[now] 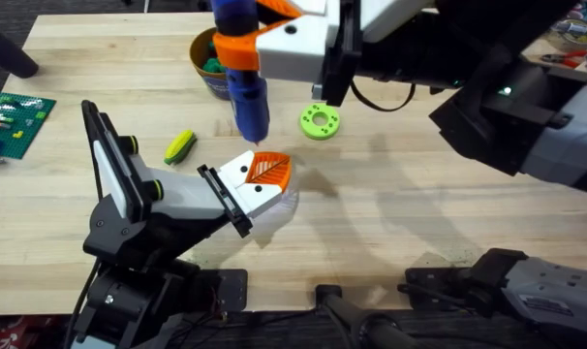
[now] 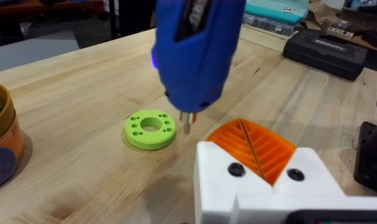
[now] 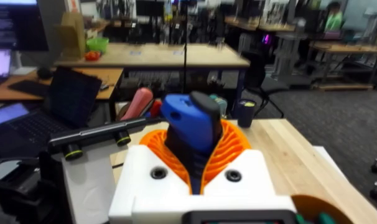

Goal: Pick up the gripper from the table and insert it into the empty holder that is missing its gripper. Then pick up a screw, insert it into the mounting hole, and use the screwdriver to tighten it. Finally, clean up the table by picking up the vegetable and placing it into the bucket.

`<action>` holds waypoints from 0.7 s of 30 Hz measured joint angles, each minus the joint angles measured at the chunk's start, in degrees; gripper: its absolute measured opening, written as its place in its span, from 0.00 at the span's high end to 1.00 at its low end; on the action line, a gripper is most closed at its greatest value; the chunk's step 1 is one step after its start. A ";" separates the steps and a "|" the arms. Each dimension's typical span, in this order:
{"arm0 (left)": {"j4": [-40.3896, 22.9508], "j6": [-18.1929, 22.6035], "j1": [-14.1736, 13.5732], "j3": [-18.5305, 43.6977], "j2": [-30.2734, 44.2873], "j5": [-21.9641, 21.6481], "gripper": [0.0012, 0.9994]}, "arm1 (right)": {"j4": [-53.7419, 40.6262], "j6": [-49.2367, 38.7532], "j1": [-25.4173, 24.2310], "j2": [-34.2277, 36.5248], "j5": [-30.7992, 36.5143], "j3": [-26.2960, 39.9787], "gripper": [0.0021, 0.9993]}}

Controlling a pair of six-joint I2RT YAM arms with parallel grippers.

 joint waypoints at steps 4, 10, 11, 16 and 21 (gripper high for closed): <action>0.25 -0.06 0.00 -0.02 0.00 0.02 0.99 | -2.45 -0.01 -0.20 0.23 0.02 -0.24 0.94; 0.26 -0.06 0.00 -0.02 0.00 0.02 0.99 | -2.74 -0.02 -1.79 1.26 0.14 -0.69 0.94; 0.25 -0.06 0.00 -0.02 0.00 0.02 0.99 | -2.65 -0.05 -1.86 1.26 0.20 -0.69 0.94; 0.26 -0.06 0.00 -0.02 0.00 0.02 0.99 | -2.13 -3.22 -1.84 1.26 3.30 -0.69 0.94; 0.26 -0.06 0.00 -0.02 0.00 0.02 0.99 | -0.56 -14.21 -1.84 1.26 10.08 -0.71 0.94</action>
